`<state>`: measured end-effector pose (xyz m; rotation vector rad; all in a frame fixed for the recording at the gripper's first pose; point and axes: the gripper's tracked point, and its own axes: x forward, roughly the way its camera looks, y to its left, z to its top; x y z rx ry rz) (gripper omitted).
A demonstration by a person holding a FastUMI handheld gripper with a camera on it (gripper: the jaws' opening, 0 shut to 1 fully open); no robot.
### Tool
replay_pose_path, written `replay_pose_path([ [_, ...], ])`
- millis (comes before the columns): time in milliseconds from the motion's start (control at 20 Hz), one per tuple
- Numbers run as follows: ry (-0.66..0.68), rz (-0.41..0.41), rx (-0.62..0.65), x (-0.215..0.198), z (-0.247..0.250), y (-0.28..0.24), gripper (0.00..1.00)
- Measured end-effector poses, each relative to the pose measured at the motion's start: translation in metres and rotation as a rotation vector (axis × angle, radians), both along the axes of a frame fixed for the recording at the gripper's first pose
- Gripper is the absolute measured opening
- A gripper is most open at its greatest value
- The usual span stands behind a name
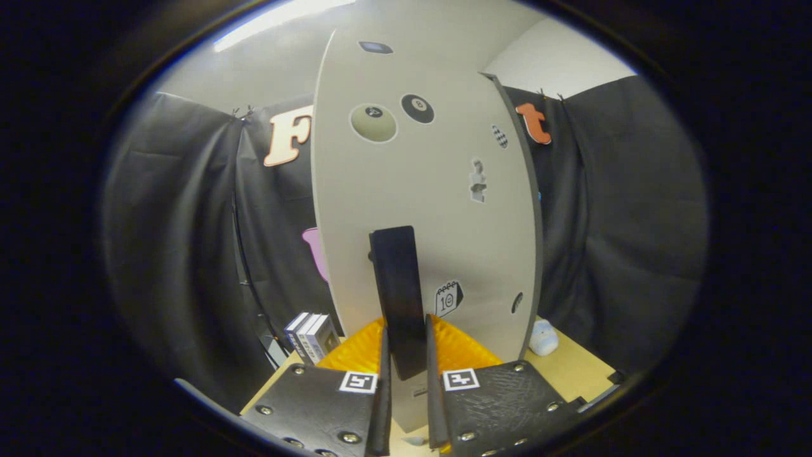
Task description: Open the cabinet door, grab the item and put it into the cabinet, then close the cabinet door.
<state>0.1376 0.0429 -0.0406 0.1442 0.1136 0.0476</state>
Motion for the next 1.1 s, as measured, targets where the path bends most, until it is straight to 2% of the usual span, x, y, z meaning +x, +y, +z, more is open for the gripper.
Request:
replay_pose_path([
  [600, 0.006, -0.088, -0.040, -0.055, 0.003, -0.078, 0.23],
  [900, 0.005, -0.073, -0.073, -0.066, 0.007, -0.115, 0.23],
  [1100, 0.012, -0.040, -0.044, -0.072, 0.007, -0.145, 0.23],
])
